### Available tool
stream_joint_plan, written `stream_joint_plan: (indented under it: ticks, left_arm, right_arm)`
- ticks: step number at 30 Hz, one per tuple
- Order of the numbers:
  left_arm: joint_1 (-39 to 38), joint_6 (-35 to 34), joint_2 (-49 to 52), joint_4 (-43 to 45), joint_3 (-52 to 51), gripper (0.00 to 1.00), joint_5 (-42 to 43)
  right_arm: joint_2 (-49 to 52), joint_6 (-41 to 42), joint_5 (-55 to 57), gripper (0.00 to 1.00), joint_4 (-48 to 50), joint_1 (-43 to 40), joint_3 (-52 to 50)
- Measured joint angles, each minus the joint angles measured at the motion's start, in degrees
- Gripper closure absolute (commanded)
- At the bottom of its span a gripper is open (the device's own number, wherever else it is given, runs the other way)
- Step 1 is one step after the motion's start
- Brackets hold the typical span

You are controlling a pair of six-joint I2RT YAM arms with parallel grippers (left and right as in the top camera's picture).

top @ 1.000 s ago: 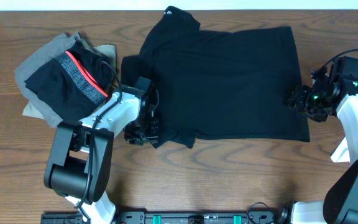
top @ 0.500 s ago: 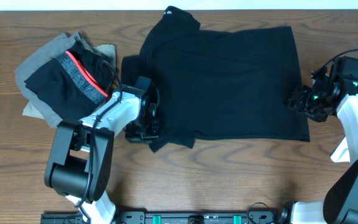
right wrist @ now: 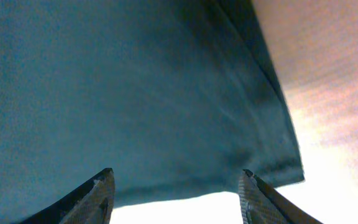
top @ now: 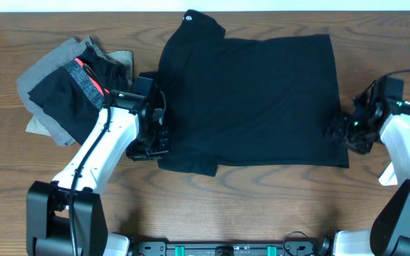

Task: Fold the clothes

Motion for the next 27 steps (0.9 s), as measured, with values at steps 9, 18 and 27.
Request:
stream_joint_plan:
  ticks: [9,18,27]
  left_arm:
    - [0.0,0.0,0.2,-0.2,0.0,0.94,-0.6]
    - [0.0,0.0,0.2,0.3,0.0,0.94,-0.8]
    - [0.0,0.0,0.2,0.3,0.0,0.94,-0.9]
  right_arm:
    - [0.0,5.9,6.8,0.32,2.0,-2.1,-7.6]
    - [0.0,8.7,8.0,0.51,9.2,-2.4,-15.1]
    - [-1.8,10.9,9.2,0.81,15.8,-2.4,-17.3]
